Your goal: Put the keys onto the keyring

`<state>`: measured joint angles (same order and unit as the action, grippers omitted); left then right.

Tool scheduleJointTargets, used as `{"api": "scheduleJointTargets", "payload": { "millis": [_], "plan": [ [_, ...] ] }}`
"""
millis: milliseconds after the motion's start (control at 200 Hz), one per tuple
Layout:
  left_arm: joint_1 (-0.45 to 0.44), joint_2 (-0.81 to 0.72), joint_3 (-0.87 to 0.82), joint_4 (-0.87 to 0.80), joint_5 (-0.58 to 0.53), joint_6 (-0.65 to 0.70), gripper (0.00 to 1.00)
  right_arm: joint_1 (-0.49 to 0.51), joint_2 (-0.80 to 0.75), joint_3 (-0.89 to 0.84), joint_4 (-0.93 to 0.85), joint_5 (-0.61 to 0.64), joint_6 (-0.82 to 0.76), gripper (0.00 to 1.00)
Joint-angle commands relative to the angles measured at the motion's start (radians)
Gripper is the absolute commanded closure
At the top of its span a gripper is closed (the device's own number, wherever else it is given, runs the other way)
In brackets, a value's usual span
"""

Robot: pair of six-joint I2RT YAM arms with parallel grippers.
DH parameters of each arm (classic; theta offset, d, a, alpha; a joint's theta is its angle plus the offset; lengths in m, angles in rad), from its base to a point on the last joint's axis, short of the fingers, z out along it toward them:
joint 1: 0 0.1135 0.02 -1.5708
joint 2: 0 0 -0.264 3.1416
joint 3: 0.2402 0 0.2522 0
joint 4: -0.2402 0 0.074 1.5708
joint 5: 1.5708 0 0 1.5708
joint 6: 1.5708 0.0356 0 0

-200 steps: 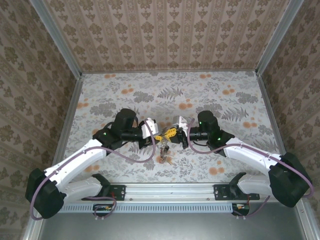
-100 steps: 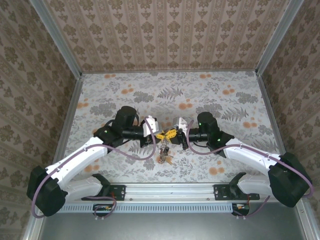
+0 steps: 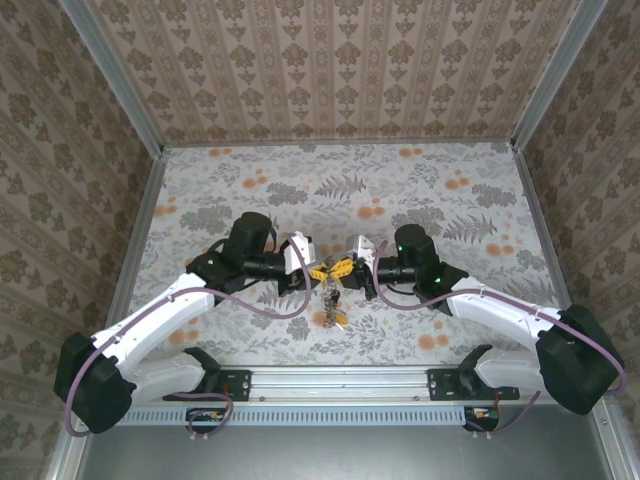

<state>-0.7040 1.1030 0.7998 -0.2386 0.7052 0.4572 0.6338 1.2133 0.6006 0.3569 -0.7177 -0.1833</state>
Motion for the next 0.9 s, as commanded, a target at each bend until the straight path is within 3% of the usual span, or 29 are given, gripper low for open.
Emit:
{"api": "scheduleJointTargets", "payload": {
  "millis": [0,260,435,520,615,660,895],
  "plan": [
    [0.011,0.014,-0.009,0.0,0.027,0.018,0.77,0.005,0.005,0.014,0.054,-0.031,-0.012,1.0],
    [0.021,0.014,-0.021,0.008,0.028,0.007,0.77,0.005,-0.003,0.019,0.033,-0.029,-0.02,1.0],
    [0.023,0.027,-0.007,-0.004,0.046,0.014,0.87,0.005,-0.005,0.017,0.038,-0.03,-0.02,1.0],
    [0.023,0.029,0.001,-0.007,0.056,0.018,1.0,0.006,-0.005,0.017,0.029,-0.029,-0.024,1.0],
    [0.024,0.038,0.037,-0.067,0.058,0.06,1.0,0.006,-0.01,0.027,-0.032,-0.023,-0.058,1.0],
    [0.024,0.043,0.064,-0.121,0.045,0.093,1.0,0.007,-0.02,0.042,-0.104,0.001,-0.097,0.9],
    [0.014,0.065,0.192,-0.361,-0.009,0.203,1.0,0.009,-0.073,0.126,-0.424,0.088,-0.326,0.68]
  ]
}}
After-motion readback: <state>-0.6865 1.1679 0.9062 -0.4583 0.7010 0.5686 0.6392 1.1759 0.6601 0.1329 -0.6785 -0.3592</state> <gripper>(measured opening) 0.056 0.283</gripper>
